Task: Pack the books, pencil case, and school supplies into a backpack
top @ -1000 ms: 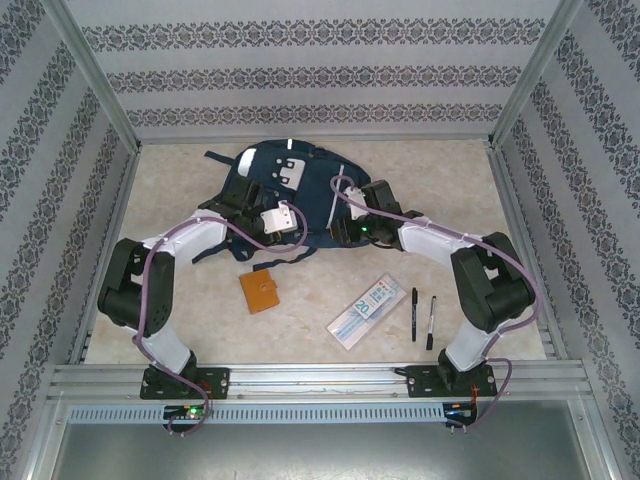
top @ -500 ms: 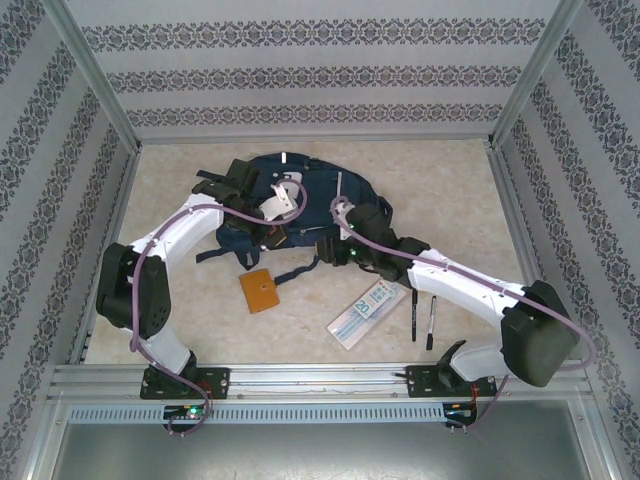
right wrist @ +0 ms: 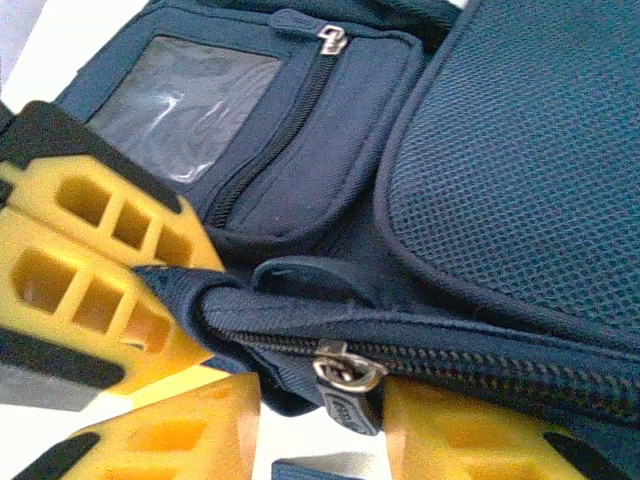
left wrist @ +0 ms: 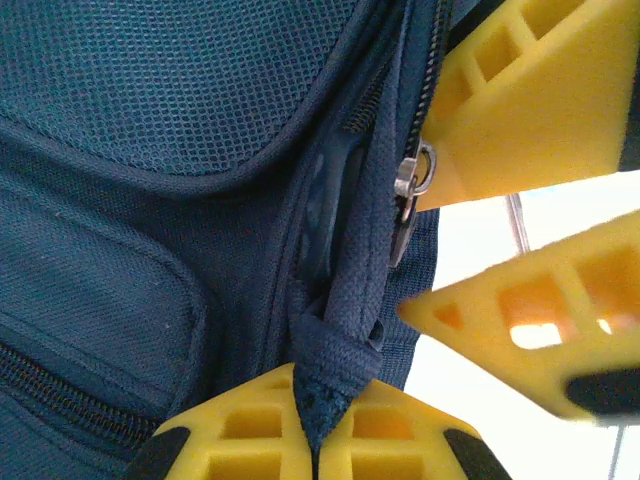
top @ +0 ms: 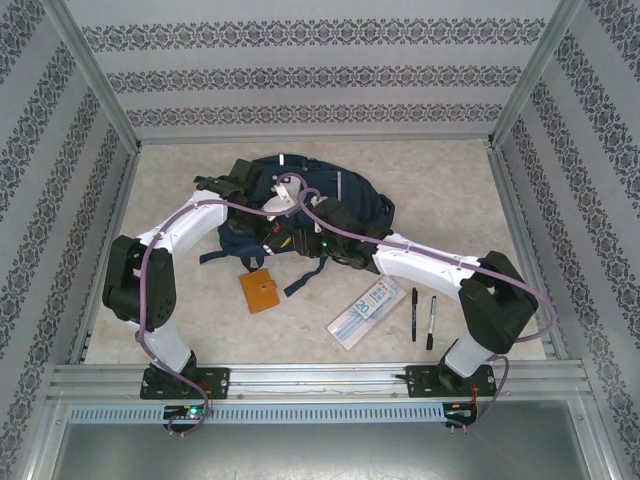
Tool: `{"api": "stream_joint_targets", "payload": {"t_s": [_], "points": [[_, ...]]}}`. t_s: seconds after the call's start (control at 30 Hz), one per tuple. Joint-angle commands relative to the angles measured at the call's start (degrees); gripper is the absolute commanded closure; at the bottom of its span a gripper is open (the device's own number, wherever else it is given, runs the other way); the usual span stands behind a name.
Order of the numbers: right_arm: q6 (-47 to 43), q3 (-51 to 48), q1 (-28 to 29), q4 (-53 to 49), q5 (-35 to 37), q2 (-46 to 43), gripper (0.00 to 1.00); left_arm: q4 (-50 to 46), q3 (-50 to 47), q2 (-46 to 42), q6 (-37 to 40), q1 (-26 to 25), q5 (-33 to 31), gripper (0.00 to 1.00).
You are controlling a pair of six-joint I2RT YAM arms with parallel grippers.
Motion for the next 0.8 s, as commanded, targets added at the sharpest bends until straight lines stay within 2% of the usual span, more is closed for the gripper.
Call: {"api": "stream_joint_targets", "payload": {"t_s": [0.0, 0.1, 0.27, 0.37, 0.5, 0.6, 0.77], "points": [[1.5, 3.8, 0.5, -1.3, 6.9, 2.7, 0.72, -1.4, 1.7, -0.8, 0.1, -0.1, 7.9, 1.00], [2.7, 5.4, 1.2, -4.4, 11.0, 3.6, 0.77, -0.5, 1.2, -1.2, 0.7, -0.1, 7.7, 1.00], [3.5, 5.9, 1.2, -5.8, 12.1, 3.7, 0.91, 0.2, 1.3, -1.0, 1.2, 0.0, 7.4, 1.00], [3.5, 5.7, 0.8, -5.8, 9.4, 2.9, 0.94, 0.6, 1.2, -0.8, 1.7, 0.0, 6.4, 1.00], [5.3, 3.3, -1.6, -5.5, 3.8, 0.7, 0.99, 0.7, 1.3, -0.4, 1.6, 0.2, 1.7, 1.00], [5.9, 0.3, -4.0, -5.8, 0.5, -1.4, 1.00, 1.1, 0.9, -0.3, 2.3, 1.0, 0.1, 1.00], [5.6, -5.5, -8.2, -6.1, -2.1, -5.6, 1.00, 0.4, -0.4, -0.8, 7.9, 1.2, -2.3, 1.00]]}}
